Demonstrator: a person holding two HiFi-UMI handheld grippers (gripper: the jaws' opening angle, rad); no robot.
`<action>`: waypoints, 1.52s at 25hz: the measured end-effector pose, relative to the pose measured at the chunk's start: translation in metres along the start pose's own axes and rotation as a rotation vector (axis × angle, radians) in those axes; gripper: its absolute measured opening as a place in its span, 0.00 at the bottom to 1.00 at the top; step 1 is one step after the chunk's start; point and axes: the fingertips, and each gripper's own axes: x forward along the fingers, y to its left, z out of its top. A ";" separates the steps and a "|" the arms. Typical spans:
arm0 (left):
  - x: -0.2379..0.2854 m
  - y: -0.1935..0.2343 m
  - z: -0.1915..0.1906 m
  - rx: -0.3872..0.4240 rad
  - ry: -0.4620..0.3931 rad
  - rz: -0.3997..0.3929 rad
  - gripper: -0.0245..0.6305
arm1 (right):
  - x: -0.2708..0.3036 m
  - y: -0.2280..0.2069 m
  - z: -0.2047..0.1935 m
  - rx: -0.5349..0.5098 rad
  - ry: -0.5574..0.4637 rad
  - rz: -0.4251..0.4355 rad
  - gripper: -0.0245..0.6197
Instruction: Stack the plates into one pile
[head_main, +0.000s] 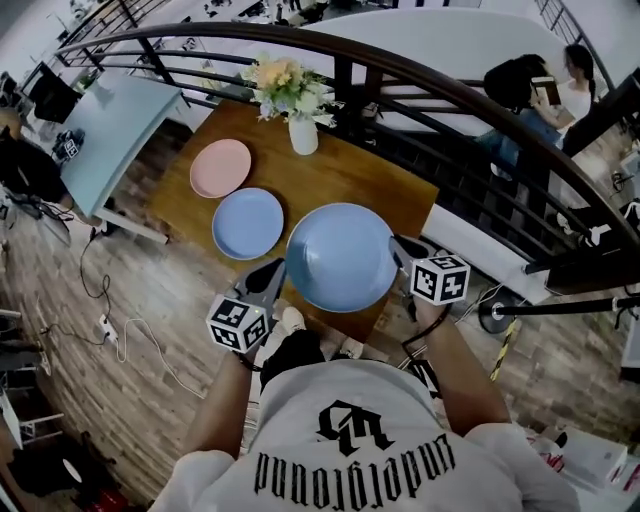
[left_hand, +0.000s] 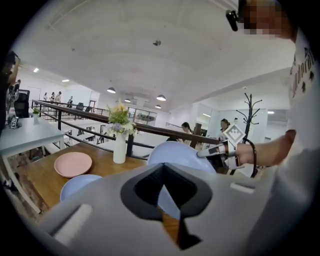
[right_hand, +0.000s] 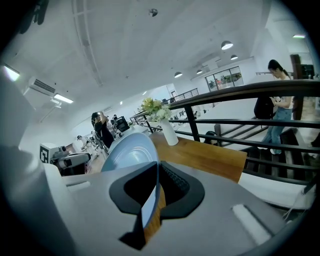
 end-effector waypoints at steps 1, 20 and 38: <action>-0.005 0.004 0.001 0.003 -0.004 0.010 0.11 | 0.002 0.004 0.000 -0.002 0.002 0.005 0.07; -0.076 0.140 0.000 -0.027 0.002 0.082 0.11 | 0.118 0.099 0.009 0.021 0.042 0.041 0.07; -0.062 0.297 0.003 -0.067 0.080 0.028 0.11 | 0.274 0.149 0.017 0.087 0.114 -0.007 0.08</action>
